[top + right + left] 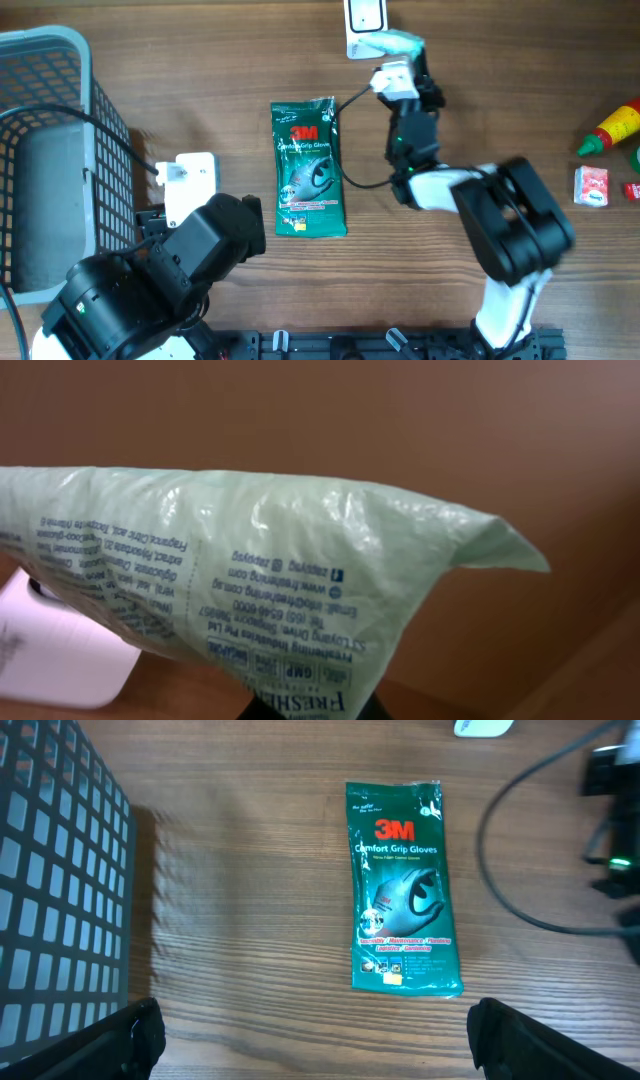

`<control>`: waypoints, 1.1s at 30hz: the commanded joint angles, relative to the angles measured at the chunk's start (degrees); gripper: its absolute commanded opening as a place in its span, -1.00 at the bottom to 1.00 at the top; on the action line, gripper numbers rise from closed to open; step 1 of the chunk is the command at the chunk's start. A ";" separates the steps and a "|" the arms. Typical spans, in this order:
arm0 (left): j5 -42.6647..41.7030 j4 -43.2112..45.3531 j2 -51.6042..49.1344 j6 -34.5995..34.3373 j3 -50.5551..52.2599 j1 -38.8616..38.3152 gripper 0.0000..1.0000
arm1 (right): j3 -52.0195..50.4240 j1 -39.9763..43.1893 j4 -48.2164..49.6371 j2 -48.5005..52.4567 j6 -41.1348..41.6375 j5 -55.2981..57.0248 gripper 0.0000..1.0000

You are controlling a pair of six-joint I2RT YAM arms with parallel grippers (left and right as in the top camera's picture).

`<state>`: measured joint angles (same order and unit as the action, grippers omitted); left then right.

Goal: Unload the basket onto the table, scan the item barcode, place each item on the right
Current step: 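Lift the wipes packet and hold it at the scanner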

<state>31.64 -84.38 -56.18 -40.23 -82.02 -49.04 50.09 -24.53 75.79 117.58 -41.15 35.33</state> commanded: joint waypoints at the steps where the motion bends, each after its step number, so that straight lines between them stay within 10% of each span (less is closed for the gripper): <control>1: 0.15 0.11 0.15 -0.74 -0.17 0.07 1.00 | 9.55 0.42 0.87 5.70 -5.40 -1.33 -0.91; 26: 0.15 0.11 0.15 -0.74 -0.17 0.07 1.00 | 41.44 5.51 -15.58 24.68 -6.29 -4.94 -0.91; 33: 0.15 0.11 0.15 -0.74 -0.17 0.07 1.00 | 44.61 7.04 -12.98 24.57 -1.22 10.54 -0.91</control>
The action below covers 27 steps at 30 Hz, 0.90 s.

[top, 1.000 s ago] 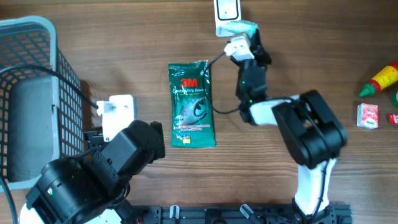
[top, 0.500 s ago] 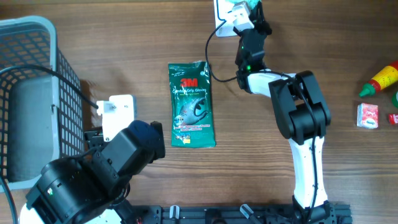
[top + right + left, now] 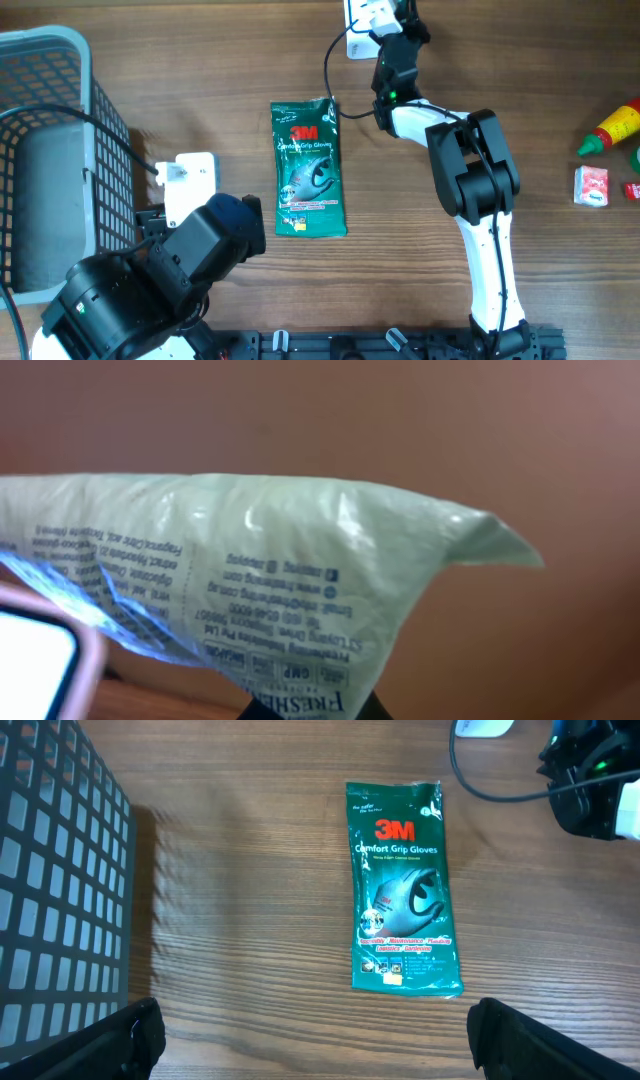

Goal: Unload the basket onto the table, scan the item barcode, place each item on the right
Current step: 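Lift the wipes packet and hold it at the scanner, then carry the wipes packet to the right edge and release it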

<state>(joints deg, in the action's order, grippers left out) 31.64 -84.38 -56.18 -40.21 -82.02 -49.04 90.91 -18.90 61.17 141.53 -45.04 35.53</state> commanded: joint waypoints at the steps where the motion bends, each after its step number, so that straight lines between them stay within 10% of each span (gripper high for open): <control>1: 0.15 0.11 0.15 -0.76 -0.15 0.07 1.00 | 4.57 1.90 2.34 0.42 1.05 12.68 -0.91; 13: 0.15 0.11 0.15 -0.76 -0.17 0.07 1.00 | 6.60 18.21 25.75 -2.91 -37.05 28.22 -0.92; 27: 0.15 0.11 0.15 -0.76 -0.17 0.07 1.00 | 5.95 42.49 30.10 -3.08 -46.47 51.47 -0.81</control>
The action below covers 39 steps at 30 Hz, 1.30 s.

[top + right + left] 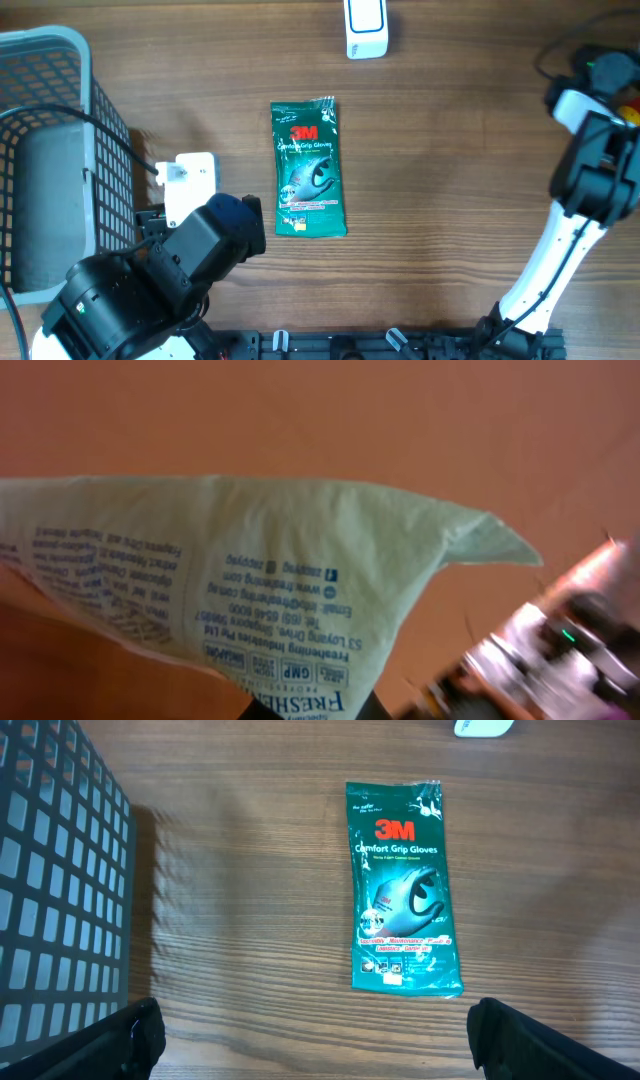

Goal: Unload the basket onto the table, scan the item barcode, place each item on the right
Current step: 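Carry the wipes packet to the right edge and release it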

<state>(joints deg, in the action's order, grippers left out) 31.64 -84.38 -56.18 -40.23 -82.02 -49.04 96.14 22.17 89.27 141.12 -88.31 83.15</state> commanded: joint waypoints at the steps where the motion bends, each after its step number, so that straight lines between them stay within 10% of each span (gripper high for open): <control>1: 0.15 0.11 0.15 -0.74 -0.17 0.07 1.00 | 0.70 2.14 1.95 -2.67 -3.17 3.85 -0.81; 7: 0.13 0.11 0.15 -0.74 -0.17 0.07 1.00 | 0.11 3.56 -2.08 -2.64 -0.09 3.85 -0.76; 16: 0.15 0.11 0.15 -0.74 -0.17 0.07 1.00 | -0.04 3.26 -2.97 -2.71 1.25 3.85 0.22; 33: 0.15 0.11 0.15 -0.74 -0.17 0.07 1.00 | 1.11 -2.91 -4.46 -18.82 8.85 3.82 0.50; 39: 0.13 0.11 0.15 -0.74 -0.17 0.07 1.00 | 2.97 -11.13 -26.67 -31.69 21.16 -13.35 0.56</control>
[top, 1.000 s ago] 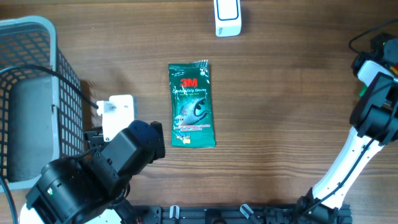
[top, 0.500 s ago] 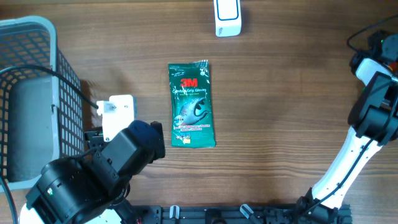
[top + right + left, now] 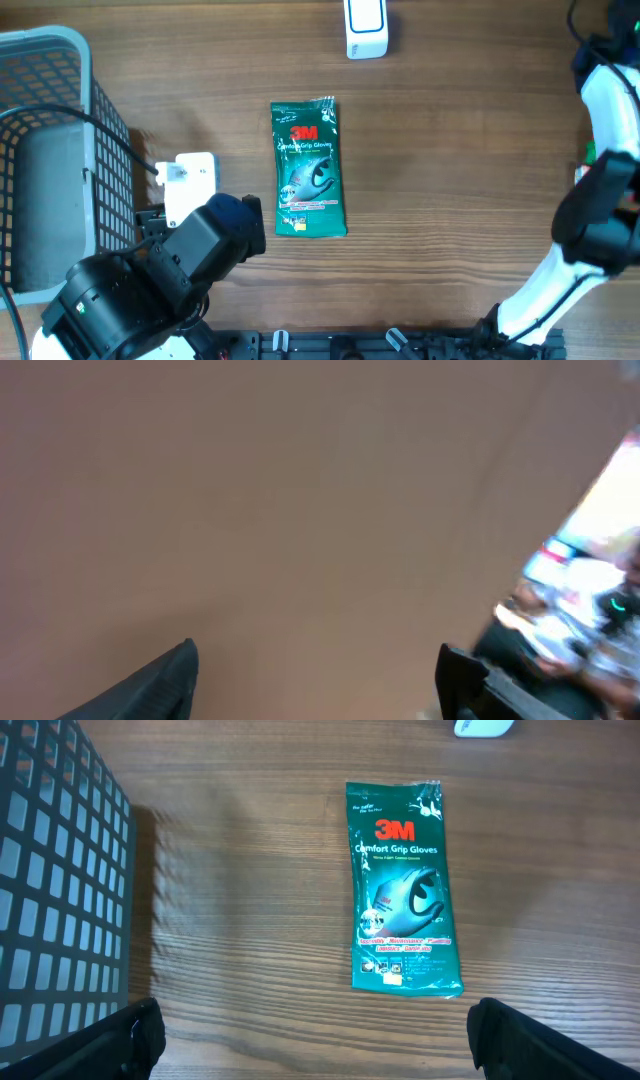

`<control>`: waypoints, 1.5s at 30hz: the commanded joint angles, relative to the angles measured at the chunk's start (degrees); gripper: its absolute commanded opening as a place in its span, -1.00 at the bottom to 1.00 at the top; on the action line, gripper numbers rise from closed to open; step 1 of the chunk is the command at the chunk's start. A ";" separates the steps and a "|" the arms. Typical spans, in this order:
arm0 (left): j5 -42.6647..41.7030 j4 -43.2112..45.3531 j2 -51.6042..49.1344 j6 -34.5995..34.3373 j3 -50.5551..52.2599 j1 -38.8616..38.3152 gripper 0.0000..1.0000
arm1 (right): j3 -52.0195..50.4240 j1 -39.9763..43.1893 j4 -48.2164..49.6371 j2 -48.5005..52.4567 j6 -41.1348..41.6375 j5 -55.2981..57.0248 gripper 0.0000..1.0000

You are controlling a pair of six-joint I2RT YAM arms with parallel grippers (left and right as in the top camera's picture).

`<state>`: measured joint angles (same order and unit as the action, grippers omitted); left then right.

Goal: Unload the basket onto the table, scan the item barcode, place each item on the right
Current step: 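Carry the wipes packet to the right edge and release it, then reach the right gripper to the green 3M glove packet and grasp it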

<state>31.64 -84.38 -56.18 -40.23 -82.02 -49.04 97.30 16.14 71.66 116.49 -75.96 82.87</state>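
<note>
The white barcode scanner (image 3: 365, 28) stands at the table's far edge. A green 3M gloves packet (image 3: 309, 168) lies flat mid-table, printed face up, and shows again in the left wrist view (image 3: 405, 888). My left gripper (image 3: 315, 1032) hangs open well short of the packet, with nothing between its fingers (image 3: 135, 1030). My right arm (image 3: 606, 95) runs up the right edge of the overhead view. The right gripper (image 3: 315, 680) is open and holds nothing, over a blurred brown surface. No pale green packet shows in any view.
A grey basket (image 3: 45, 60) stands at the left edge, its mesh wall (image 3: 50, 900) close to my left gripper. A white box with a cable (image 3: 190, 180) lies beside the basket. Small items at the right edge are mostly hidden behind my right arm.
My right gripper was shut on a pale green packet at the far right. It is now open and the packet is out of view. The left arm and the 3M packet are unchanged.
My right gripper held a pale green packet near the scanner, then right at it with blue light on the packet. Then it was at the far right with the packet still held. Now it is open without the packet. The left arm stayed put.
</note>
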 commanded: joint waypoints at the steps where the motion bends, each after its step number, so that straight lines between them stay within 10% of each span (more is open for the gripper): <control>1: 0.15 0.11 0.15 -0.74 -0.17 0.07 1.00 | 1.81 -7.02 -14.03 -9.07 8.41 -17.86 0.59; 8: 0.13 0.11 0.15 -0.74 -0.17 0.07 1.00 | 1.81 -22.14 -41.09 -20.83 9.33 -31.71 0.76; 12: 0.15 0.11 0.15 -0.74 -0.17 0.07 1.00 | 1.81 -27.43 -69.59 -23.98 28.74 -33.70 0.94; 17: 0.15 0.11 0.15 -0.74 -0.17 0.07 1.00 | 0.52 -26.71 -107.01 -22.84 65.46 -78.82 0.99; 23: 0.15 0.11 0.15 -0.74 -0.17 0.07 1.00 | -4.70 -26.95 -106.51 -14.93 89.68 -122.70 0.99; 45: 0.13 0.11 0.15 -0.76 -0.17 0.07 1.00 | -6.25 -49.40 -107.38 7.80 102.90 -81.57 0.93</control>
<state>31.64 -84.38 -56.18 -40.21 -82.02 -49.01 90.78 -32.18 -35.00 121.84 25.98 -7.51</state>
